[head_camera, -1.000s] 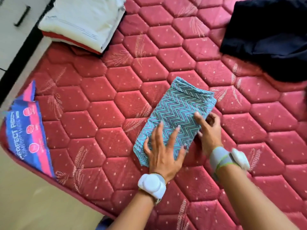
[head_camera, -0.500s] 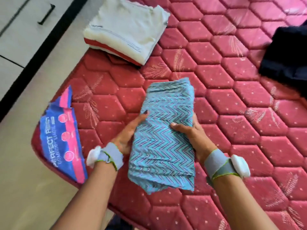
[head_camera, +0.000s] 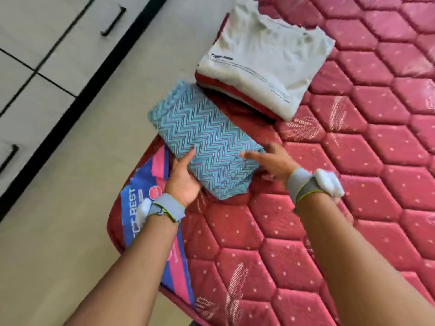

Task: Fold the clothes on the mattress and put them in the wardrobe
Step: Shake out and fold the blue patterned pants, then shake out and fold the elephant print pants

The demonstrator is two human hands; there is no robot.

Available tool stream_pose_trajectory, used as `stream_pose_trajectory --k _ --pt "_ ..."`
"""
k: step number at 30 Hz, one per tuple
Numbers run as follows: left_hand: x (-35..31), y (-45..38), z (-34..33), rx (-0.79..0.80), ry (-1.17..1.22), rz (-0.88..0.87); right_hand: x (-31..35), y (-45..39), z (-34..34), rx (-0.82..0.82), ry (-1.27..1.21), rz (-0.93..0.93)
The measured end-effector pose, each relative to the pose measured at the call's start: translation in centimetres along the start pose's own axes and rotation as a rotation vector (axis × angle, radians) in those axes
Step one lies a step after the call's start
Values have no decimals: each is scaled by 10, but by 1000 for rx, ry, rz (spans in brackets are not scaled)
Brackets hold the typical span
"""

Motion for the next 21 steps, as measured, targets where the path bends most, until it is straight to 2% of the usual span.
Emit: stream_pose_trajectory --k 2,7,9,11,12,14,16,17,18,19,21 --pt "5 -9 18 -67 -24 -28 -15 -2 -6 -81 -122 4" --pt "23 -8 -1 -27 106 21 10 10 10 -466 -278 355" --pt "38 -3 -9 -50 -8 98 8 12 23 -612 -258 369" --pt "48 3 -4 -151 -234 119 -7 12 28 -648 -209 266" --pt "44 6 3 -232 -344 56 -18 12 29 -653 -178 220" --pt "14 15 7 -425 -688 -276 -25 19 35 -690 -72 261" --pt "-20 33 -16 -538 -1199 -708 -29 27 34 -707 36 310" --pt "-28 38 -31 -532 -1401 -872 -29 31 29 -692 85 331" --pt "-27 36 -46 -471 -1582 -951 -30 37 25 -677 158 374" --pt "-22 27 -58 -380 -1750 -940 -27 41 18 -649 279 414" --pt "-1 -1 -57 -258 -2022 -703 -24 46 4 -616 605 436"
Point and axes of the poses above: each hand's wrist, its own y-axis away from the middle knuckle, its own z-axis out of the back of the hand, x = y × z, the point moved 8 cm from there along -y, towards the middle knuckle, and after that the axes turned 6 degrees about y, right-handed, at the moved point
